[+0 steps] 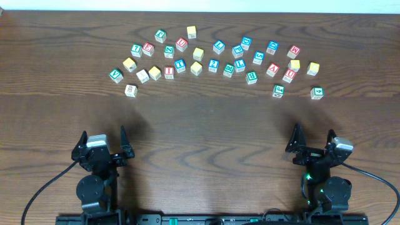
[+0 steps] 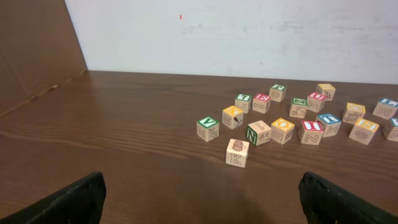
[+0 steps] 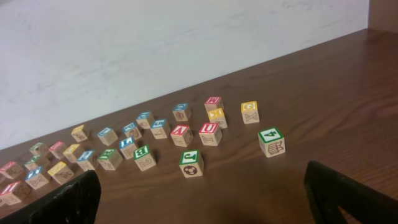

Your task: Spell out AI2

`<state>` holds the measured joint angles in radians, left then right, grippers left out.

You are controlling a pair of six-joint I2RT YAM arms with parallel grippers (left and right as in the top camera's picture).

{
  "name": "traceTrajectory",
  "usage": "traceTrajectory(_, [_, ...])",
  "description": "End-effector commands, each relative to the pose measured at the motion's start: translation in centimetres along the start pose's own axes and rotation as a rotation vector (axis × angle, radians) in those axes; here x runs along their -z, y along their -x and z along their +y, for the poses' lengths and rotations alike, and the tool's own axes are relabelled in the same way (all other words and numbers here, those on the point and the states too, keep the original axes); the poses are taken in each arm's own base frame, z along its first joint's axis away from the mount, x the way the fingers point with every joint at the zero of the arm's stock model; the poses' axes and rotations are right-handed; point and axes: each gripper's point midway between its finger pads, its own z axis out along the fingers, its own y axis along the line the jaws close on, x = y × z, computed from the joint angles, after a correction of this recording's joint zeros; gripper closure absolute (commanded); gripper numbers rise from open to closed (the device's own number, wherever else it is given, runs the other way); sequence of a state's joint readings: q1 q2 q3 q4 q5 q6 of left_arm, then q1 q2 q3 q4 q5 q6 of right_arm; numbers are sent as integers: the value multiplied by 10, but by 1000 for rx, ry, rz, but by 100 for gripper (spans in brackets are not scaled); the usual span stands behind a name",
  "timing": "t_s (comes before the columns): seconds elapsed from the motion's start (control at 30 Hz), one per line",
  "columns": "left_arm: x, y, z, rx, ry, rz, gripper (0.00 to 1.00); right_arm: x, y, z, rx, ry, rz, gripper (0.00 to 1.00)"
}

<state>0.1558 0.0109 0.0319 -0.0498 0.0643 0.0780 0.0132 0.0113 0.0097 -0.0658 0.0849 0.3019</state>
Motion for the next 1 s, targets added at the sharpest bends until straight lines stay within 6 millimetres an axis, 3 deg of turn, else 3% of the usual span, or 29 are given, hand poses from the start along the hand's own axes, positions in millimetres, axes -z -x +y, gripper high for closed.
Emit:
traceTrajectory(0.0, [-2,-16,0,8,2,37,3,0,-1,-2,11,-6,-2,1])
traceTrajectory(0.97, [-2,-16,0,8,2,36,3,0,1,-3,11,-15,-8,1])
